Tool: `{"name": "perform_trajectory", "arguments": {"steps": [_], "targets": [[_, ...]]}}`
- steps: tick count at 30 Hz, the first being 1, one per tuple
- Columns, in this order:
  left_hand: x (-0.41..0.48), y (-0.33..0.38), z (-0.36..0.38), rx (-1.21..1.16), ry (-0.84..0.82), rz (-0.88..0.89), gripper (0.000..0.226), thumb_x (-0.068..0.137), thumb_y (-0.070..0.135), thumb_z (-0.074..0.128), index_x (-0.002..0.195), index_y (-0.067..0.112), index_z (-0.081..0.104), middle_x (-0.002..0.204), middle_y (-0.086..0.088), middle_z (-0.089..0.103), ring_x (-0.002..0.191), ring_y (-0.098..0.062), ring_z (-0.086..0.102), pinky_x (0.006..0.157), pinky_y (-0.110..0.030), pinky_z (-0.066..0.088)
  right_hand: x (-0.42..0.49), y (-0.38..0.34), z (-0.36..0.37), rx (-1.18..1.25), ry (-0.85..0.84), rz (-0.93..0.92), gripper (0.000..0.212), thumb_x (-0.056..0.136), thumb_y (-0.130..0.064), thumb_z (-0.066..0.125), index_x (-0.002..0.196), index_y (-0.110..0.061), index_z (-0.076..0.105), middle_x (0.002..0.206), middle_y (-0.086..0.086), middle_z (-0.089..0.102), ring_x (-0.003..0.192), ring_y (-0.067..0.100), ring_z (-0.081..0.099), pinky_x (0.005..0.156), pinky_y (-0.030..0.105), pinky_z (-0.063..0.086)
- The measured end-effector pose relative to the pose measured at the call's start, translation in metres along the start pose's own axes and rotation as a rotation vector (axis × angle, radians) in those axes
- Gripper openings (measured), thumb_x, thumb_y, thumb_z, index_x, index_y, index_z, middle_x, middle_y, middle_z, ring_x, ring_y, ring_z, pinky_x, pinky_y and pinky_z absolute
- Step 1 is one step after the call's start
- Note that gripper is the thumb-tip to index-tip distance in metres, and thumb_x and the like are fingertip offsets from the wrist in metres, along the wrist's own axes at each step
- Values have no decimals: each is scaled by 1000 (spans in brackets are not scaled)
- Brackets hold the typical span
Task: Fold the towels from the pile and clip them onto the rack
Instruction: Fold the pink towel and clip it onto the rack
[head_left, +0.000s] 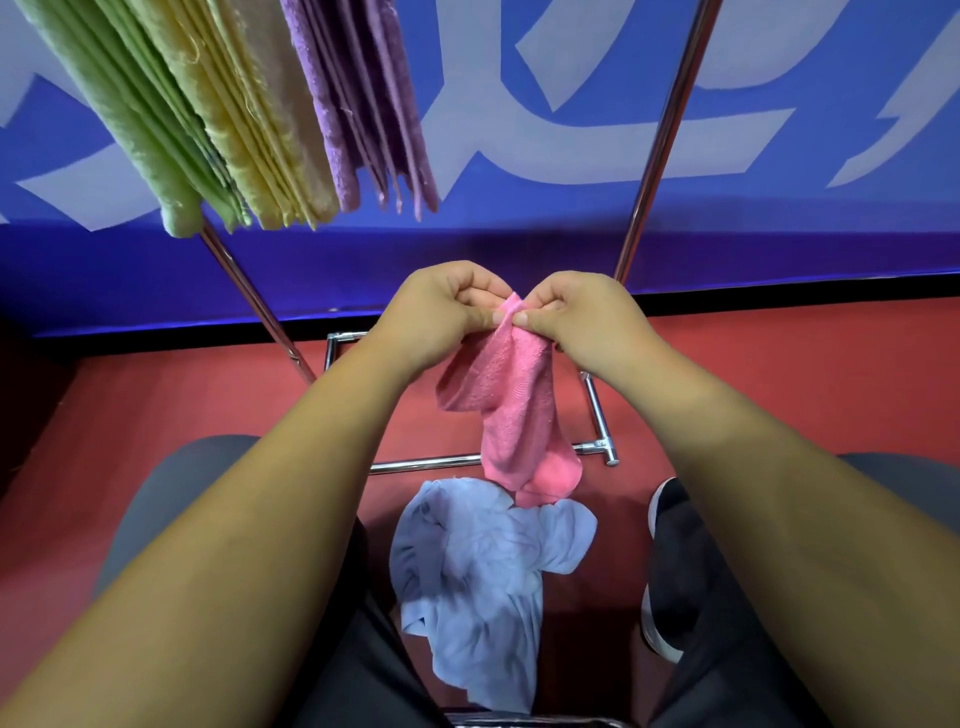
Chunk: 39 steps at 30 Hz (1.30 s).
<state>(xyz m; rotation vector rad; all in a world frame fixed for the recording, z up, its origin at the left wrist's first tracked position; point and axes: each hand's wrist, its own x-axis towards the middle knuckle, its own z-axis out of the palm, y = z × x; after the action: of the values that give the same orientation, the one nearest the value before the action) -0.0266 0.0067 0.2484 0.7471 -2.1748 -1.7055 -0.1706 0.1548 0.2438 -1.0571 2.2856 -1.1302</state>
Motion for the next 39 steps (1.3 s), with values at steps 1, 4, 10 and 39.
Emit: {"name": "perform_trajectory", "arguments": {"steps": [1,4,10,39], "targets": [[0,0,0,-3,-3,5,18,88,3,84,104,9,78,100,-22,80,87,-22,74,86,-39,62,0,0,0,1,2,7,13,86,-29,87,82,-26,75,75,-9,71,68,5,62,71,28,51],[0,2,1,16,-16,17,18,88,1,83,105,7,77,101,-24,78,84,-17,72,78,-29,59,1,1,1,-9,6,20,18,85,-30,88,82,-29,70,78,-6,73,69,8,65,72,31,54],[3,1,-1,76,-50,17,19,90,0,80,105,11,77,103,-22,78,83,-15,70,83,-33,58,-2,2,0,46,-22,-7,20,86,-30,86,102,-34,74,85,3,77,71,10,68,74,33,56],[9,0,-30,472,258,-47,16,78,25,93,82,18,79,75,2,74,62,-9,59,60,-24,47,10,4,-30,176,349,136,7,76,-32,71,81,-29,67,80,-2,76,81,26,78,82,51,65]]}}
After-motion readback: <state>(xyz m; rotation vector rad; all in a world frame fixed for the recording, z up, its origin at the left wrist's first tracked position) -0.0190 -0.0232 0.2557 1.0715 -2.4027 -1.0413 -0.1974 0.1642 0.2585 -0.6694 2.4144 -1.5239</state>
